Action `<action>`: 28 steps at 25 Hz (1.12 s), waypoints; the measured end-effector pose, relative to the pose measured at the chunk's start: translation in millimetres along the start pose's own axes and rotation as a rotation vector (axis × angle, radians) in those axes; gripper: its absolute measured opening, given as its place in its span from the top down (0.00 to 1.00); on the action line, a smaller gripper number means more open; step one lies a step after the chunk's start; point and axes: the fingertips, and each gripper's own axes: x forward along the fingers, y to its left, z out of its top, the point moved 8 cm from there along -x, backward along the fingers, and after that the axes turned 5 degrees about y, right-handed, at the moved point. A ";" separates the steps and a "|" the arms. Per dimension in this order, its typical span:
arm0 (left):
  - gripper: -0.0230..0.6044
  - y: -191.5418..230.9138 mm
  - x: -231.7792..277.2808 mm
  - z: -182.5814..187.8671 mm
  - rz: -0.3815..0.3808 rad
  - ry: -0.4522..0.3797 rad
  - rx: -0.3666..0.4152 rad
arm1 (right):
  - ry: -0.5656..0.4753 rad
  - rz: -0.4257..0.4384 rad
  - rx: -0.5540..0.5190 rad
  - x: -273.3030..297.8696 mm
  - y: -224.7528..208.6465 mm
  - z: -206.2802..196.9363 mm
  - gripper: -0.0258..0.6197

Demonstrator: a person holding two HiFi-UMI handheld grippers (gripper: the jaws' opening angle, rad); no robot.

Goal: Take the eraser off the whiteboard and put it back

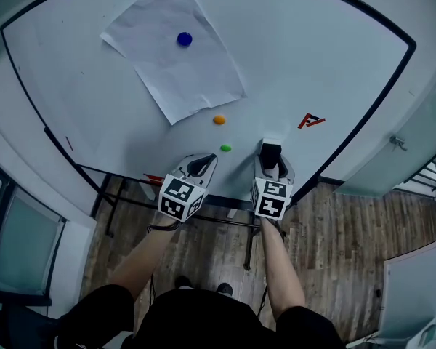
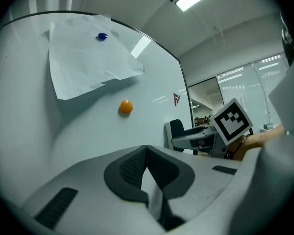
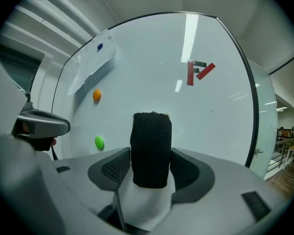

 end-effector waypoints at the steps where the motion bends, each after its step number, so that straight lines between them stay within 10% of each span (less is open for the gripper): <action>1: 0.93 -1.4 0.4 -0.4 0.000 0.001 -0.001 | 0.003 0.009 -0.002 -1.2 -0.7 -1.3 0.57; 28: 0.93 -63.0 1.4 -3.5 0.056 0.033 -0.005 | 0.014 0.139 -0.009 -40.8 -40.0 -36.7 0.57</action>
